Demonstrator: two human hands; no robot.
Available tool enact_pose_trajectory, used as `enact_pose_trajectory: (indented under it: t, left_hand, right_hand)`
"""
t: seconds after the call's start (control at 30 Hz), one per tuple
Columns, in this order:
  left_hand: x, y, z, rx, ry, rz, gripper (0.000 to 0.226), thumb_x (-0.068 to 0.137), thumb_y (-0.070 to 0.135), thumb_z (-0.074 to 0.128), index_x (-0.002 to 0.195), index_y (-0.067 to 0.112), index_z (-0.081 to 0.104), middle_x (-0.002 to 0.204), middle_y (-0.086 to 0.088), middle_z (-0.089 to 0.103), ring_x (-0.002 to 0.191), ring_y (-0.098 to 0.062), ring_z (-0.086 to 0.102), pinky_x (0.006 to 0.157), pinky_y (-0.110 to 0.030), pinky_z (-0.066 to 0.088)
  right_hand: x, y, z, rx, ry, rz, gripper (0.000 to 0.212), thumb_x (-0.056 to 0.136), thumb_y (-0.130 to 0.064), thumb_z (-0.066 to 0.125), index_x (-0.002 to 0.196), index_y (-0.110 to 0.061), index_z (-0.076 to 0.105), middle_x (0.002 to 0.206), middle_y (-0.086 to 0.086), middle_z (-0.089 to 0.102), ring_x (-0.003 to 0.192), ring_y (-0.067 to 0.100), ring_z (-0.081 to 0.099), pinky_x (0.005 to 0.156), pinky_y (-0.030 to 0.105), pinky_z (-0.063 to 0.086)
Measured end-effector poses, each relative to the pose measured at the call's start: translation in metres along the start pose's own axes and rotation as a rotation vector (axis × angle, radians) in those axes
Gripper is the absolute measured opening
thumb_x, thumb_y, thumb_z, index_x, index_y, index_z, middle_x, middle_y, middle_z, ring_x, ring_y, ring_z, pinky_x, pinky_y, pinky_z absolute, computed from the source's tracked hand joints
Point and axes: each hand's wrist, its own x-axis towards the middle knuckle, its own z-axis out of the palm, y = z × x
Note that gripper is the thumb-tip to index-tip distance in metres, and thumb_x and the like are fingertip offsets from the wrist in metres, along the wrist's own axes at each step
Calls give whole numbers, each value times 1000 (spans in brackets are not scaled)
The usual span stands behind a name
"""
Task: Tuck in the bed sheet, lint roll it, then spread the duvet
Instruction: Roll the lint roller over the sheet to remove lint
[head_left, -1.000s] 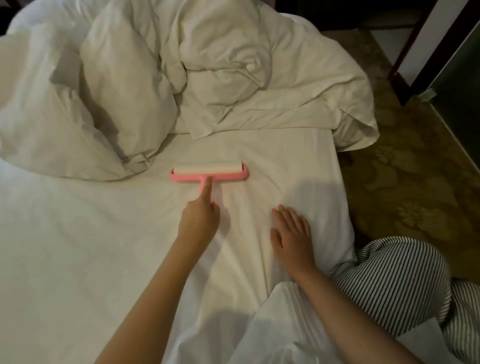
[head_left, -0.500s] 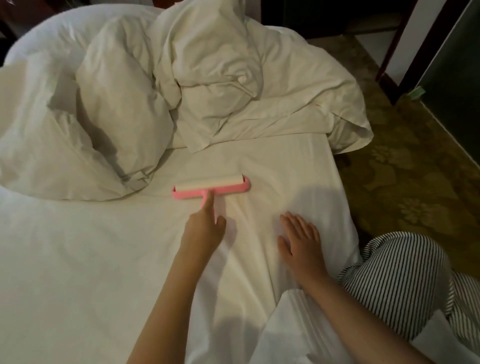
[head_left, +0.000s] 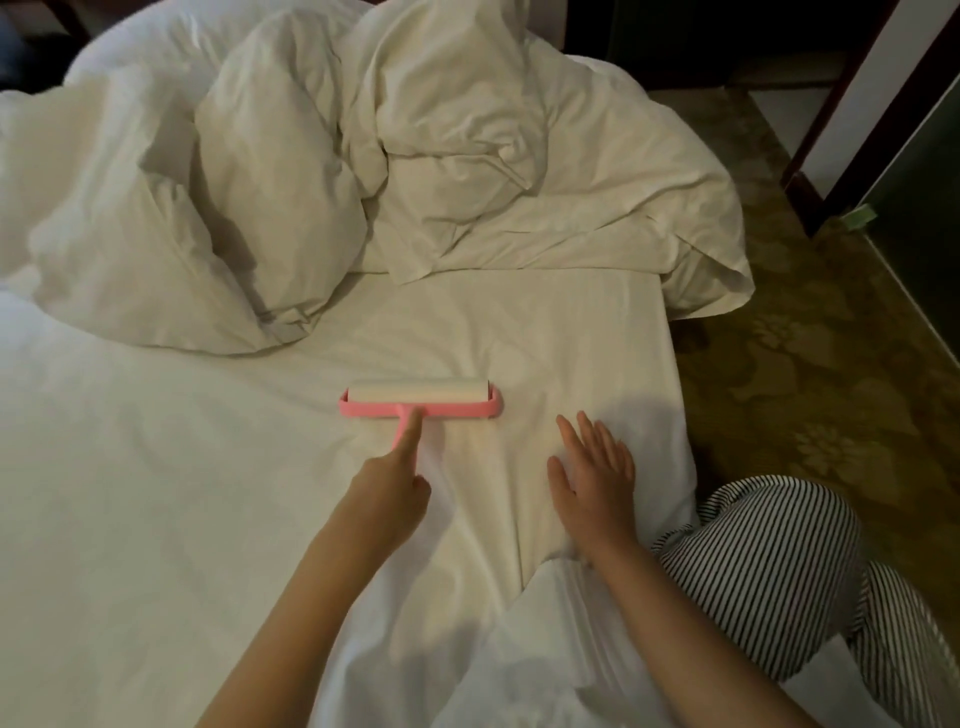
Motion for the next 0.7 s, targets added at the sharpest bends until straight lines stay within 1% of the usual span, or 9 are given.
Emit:
enact_pose_trajectory:
  t: [0.07, 0.17, 0.23, 0.3, 0.4, 0.47, 0.53, 0.6, 0.7]
  left_hand:
    - [23, 5, -5, -7, 47, 2, 76, 91, 5, 38, 151, 28, -3, 64, -4, 48, 55, -16, 48, 54, -25, 40]
    - [62, 24, -21, -53, 82, -24, 72, 89, 4, 36, 151, 25, 7, 95, -12, 57, 74, -26, 56, 70, -35, 50]
    - [74, 36, -26, -75, 88, -26, 70, 89, 3, 36, 150, 23, 8, 98, -13, 57, 78, -27, 57, 72, -36, 50]
    - [68, 41, -25, -65, 91, -49, 68, 91, 4, 35, 151, 22, 7, 95, -11, 57, 84, -28, 60, 74, -35, 49]
    - [23, 29, -5, 70, 117, -74, 66, 95, 9, 37, 151, 21, 6, 109, -14, 59, 101, -28, 59, 80, -30, 43]
    - [-21, 20, 11, 148, 99, -32, 69, 97, 14, 38, 151, 23, -3, 81, -2, 54, 77, -17, 58, 58, -18, 36]
    - [-42, 14, 16, 135, 56, 1, 71, 97, 15, 38, 149, 24, -10, 60, 5, 40, 50, -4, 39, 45, -17, 32]
    - [-29, 10, 12, 84, 38, 30, 72, 96, 11, 38, 149, 22, -9, 55, 5, 37, 45, -3, 33, 47, -15, 36]
    - [27, 13, -7, 85, 76, 27, 69, 94, 6, 38, 151, 19, 2, 67, -6, 55, 53, -14, 49, 49, -17, 32]
  right_hand:
    - [-1, 1, -4, 5, -5, 14, 79, 77, -52, 10, 144, -19, 37, 153, 6, 29, 144, 23, 19, 115, 38, 6]
    - [0, 2, -7, 12, -20, 21, 81, 76, -54, 5, 145, -21, 33, 154, 5, 26, 144, 22, 17, 115, 36, 6]
    - [1, 2, -7, 16, -34, 26, 82, 76, -55, 5, 145, -22, 33, 154, 5, 26, 144, 22, 18, 115, 36, 8]
    - [0, 3, -6, 18, -19, 24, 78, 79, -53, 9, 144, -19, 37, 151, 8, 32, 141, 25, 25, 114, 39, 14]
    - [-3, 4, -7, 36, 7, 8, 70, 84, -47, 19, 138, -14, 47, 141, 11, 47, 132, 29, 42, 109, 43, 28]
    - [-5, 6, -8, 61, 15, 9, 65, 85, -44, 24, 134, -10, 51, 134, 12, 54, 125, 29, 49, 104, 44, 35]
    - [-4, 7, -9, 84, 17, 23, 63, 84, -41, 29, 130, -7, 54, 127, 15, 59, 118, 32, 55, 98, 46, 42]
    - [-4, 7, -8, 98, 11, 30, 63, 83, -40, 31, 129, -4, 54, 124, 17, 60, 114, 33, 57, 96, 46, 43]
    - [-5, 3, -11, 108, 2, 42, 74, 81, -49, 21, 136, -7, 47, 132, 12, 55, 120, 30, 51, 102, 40, 37]
